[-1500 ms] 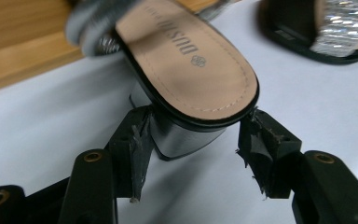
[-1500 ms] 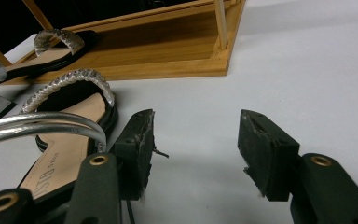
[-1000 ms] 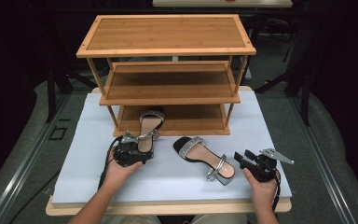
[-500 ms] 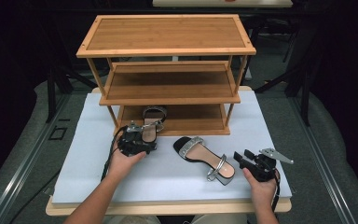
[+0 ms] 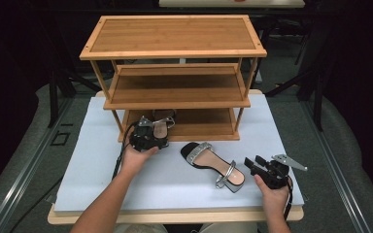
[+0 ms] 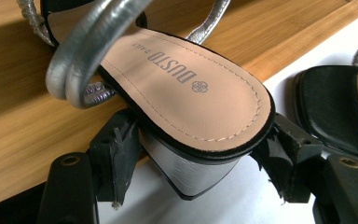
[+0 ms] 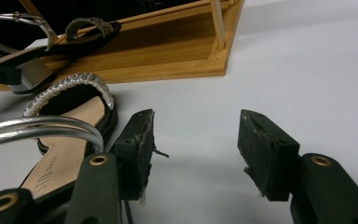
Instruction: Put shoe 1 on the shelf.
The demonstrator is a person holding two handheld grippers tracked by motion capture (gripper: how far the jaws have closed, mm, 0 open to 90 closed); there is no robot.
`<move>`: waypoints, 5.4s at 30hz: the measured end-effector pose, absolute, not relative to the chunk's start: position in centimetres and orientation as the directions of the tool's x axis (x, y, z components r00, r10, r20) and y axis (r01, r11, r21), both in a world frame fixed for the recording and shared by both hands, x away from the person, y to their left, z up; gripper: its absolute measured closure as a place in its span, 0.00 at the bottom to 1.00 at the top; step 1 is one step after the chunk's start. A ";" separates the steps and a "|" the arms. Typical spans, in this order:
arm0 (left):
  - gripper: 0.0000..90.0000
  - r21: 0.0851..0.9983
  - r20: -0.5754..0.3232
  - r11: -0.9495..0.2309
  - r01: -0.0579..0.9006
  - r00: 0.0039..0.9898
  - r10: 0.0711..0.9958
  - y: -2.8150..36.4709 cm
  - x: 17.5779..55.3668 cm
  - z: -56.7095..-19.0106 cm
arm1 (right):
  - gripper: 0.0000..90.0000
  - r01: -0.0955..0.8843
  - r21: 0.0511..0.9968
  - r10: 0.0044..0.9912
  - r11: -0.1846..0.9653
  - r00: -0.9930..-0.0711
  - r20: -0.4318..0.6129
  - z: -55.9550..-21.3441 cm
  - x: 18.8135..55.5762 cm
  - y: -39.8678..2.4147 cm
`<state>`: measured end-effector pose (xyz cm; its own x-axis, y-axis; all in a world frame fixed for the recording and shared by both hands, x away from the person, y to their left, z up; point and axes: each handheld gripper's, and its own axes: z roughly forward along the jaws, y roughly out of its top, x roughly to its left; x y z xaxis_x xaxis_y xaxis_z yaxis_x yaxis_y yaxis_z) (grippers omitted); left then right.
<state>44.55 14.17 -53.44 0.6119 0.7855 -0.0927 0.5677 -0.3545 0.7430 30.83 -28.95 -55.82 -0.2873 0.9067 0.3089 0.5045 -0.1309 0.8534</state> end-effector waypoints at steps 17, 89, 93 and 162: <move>0.38 0.738 -0.124 -0.334 0.586 0.605 0.787 14.7 43.1 -53.8 | 0.50 0.484 0.871 0.919 -0.079 -0.303 0.252 -55.7 30.8 -28.5; 0.44 0.738 -0.214 -0.252 0.626 0.571 0.792 23.2 33.0 -55.0 | 0.44 0.738 0.032 0.736 0.675 -0.675 0.054 -50.1 40.0 -14.5; 0.44 0.740 -0.215 -0.246 0.626 0.566 0.795 23.2 33.0 -55.0 | 0.45 0.742 0.046 0.741 0.669 -0.670 0.050 -50.3 40.1 -14.4; 0.44 0.739 -0.239 -0.227 0.635 0.561 0.793 23.4 33.1 -55.0 | 0.45 0.721 0.477 0.787 0.503 -0.610 0.091 -42.3 38.5 -19.0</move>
